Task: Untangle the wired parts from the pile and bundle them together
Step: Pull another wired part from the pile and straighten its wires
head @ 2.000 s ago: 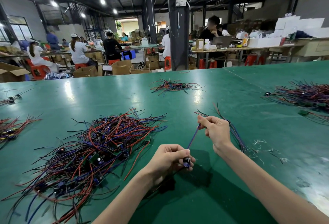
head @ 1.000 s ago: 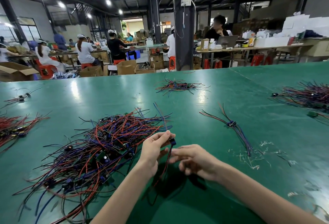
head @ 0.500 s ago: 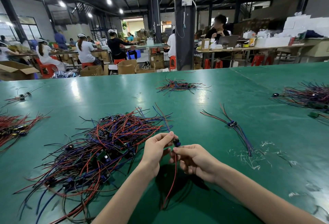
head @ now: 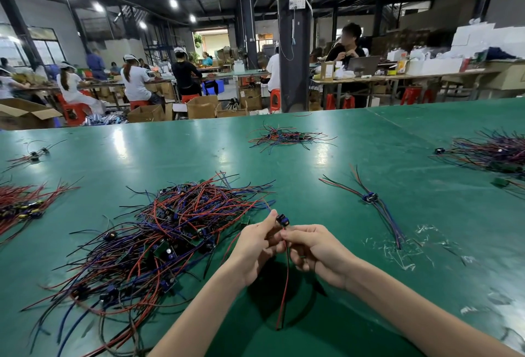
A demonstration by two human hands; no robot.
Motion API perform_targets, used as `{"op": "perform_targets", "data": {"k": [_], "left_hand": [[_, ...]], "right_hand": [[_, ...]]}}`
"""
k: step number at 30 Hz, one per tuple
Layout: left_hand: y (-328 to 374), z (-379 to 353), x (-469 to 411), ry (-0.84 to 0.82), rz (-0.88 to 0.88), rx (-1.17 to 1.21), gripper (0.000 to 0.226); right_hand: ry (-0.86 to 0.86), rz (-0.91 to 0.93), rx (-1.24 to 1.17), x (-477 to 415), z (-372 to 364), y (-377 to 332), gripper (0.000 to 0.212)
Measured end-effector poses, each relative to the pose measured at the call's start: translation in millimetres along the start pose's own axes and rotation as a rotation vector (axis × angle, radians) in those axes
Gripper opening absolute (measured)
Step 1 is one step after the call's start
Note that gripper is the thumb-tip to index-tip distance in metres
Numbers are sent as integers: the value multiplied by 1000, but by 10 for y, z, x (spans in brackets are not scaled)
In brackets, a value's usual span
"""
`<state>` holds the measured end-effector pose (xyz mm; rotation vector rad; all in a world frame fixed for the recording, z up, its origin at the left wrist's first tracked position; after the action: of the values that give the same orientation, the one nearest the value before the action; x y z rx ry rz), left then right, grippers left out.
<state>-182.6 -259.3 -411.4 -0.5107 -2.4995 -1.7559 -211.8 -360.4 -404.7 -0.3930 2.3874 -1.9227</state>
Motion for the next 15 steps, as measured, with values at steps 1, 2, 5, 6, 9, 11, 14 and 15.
{"op": "perform_targets", "data": {"k": [1,2,5,6,9,11,14,15], "left_hand": [[-10,-15,1,-15,6,4,30],[-15,-26,5,-34,6,-3,32],[-6,-53,12,-101,-41,-67,27],[3,-61,20,-117,-64,-88,23],[31,-50,33,-106,-108,-112,17],[47,-36,37,-84,-130,-108,16],[58,-36,42,-67,-161,-120,19],[60,-42,47,-66,-172,-130,20]], "right_hand": [[15,5,-25,-5,10,-5,14],[26,9,-51,-9,21,-11,15],[40,9,-87,-17,43,-28,15],[41,5,-77,-18,49,-28,15],[31,-21,-18,-14,52,-20,18],[12,-27,8,-4,42,-30,21],[-20,-29,45,0,41,-55,21],[-27,-28,70,0,50,-66,19]]}}
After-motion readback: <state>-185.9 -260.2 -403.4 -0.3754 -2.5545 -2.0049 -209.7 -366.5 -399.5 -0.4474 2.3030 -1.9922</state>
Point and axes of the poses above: each hand's wrist, its own x-axis away from the middle knuckle, its own z-axis out of the back of the hand, y = z × x, the point moved 6 cm from there along -x, towards the middle knuckle, and after that the axes turned 1 degree about z, right-handed, at the moved point
